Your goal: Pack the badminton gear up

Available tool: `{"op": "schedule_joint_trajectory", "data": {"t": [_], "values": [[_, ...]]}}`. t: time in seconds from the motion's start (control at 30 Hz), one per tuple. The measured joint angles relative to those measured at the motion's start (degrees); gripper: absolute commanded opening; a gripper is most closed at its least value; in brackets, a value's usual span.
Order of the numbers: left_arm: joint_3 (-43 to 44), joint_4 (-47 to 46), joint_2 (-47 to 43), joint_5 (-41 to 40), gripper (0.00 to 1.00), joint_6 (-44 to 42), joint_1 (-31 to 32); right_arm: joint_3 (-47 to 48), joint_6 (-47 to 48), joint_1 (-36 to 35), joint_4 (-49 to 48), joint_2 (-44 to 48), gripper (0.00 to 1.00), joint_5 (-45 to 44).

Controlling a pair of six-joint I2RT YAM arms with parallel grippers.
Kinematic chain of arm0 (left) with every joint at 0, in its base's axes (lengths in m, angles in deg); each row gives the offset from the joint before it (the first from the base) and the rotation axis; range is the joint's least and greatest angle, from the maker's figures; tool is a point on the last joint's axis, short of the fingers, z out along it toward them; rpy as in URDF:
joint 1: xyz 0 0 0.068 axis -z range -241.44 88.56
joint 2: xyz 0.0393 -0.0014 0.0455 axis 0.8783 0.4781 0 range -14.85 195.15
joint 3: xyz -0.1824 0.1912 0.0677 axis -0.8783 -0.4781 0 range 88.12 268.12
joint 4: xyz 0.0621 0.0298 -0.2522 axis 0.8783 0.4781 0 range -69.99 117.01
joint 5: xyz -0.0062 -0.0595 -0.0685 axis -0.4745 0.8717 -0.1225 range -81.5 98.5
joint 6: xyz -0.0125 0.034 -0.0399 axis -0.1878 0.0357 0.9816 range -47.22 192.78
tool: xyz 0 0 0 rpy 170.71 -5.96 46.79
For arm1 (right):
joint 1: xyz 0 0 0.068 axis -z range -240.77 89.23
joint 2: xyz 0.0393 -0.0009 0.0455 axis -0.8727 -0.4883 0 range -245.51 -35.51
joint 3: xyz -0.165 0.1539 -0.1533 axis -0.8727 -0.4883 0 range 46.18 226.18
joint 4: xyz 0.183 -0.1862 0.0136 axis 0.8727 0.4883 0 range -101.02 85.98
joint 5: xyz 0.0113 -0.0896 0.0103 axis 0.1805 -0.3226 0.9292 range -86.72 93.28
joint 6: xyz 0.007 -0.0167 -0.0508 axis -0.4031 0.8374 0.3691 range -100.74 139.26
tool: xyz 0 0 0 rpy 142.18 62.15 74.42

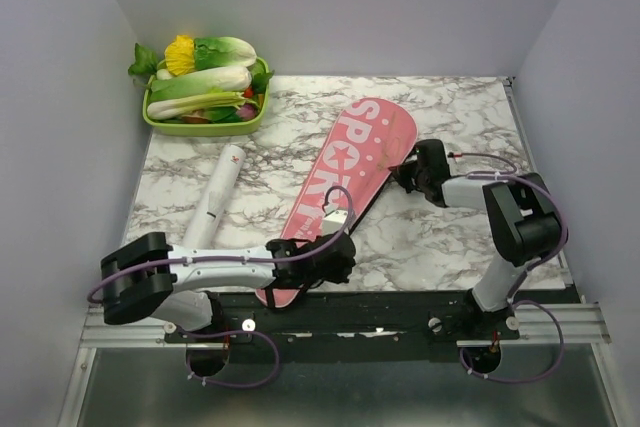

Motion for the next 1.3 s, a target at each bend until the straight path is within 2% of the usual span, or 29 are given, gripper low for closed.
{"op": "schedule_joint_trajectory", "data": {"t": [0.2, 0.27, 0.37, 0.43, 0.53, 0.67, 0.73, 0.77, 0.83, 0.87, 0.97, 1.13, 1.3], "values": [[0.0, 0.8, 7.7, -3.6, 0.0, 1.9, 1.2, -8.2, -3.3, 0.0, 0.8, 7.6, 0.02, -4.0], [0.0, 1.3, 9.3, -5.4, 0.0, 2.5, 1.2, -10.2, -3.6, 0.0, 1.3, 9.8, 0.12, -4.7], [0.5, 2.1, 10.7, -8.7, 0.0, 3.5, 1.2, -13.0, -3.7, 0.0, 2.8, 13.4, 0.14, -5.8], [1.0, 2.6, 11.5, -10.6, 0.0, 4.1, 1.1, -15.1, -3.6, 0.0, 3.6, 16.0, 0.14, -6.6], [1.2, 2.5, 12.0, -12.5, 0.0, 4.7, 0.3, -18.8, -3.1, 0.0, 4.5, 20.5, 0.02, -7.8], [1.0, 2.0, 12.0, -13.1, 0.0, 4.9, -2.2, -22.9, -2.8, 0.0, 6.0, 26.2, 0.02, -9.1], [0.8, 1.4, 12.0, -13.3, 0.0, 4.6, -4.2, -24.7, -2.9, 0.0, 7.2, 29.0, 0.14, -9.6], [0.8, 1.3, 12.0, -13.3, 0.0, 4.1, -5.2, -25.6, -2.9, 0.0, 7.7, 30.6, 0.29, -9.7], [0.9, 1.2, 12.0, -13.4, 0.0, 3.1, -6.8, -27.1, -3.0, 0.0, 9.1, 33.3, 0.44, -9.9], [0.9, 1.0, 12.2, -13.6, 0.0, 2.3, -7.8, -27.7, -2.8, 0.0, 10.4, 34.8, 0.55, -10.0], [1.9, 0.7, 13.2, -14.1, 0.0, 0.0, -10.4, -28.2, -1.6, 0.1, 14.0, 38.2, 0.68, -10.1], [3.1, -0.8, 14.8, -13.9, 0.0, -3.2, -13.4, -25.3, 3.9, 0.1, 21.4, 41.1, 0.71, -9.9], [2.0, -1.6, 13.5, -11.8, 0.0, -4.6, -13.6, -21.8, 12.7, 0.1, 28.4, 46.2, 0.72, -10.7]]}}
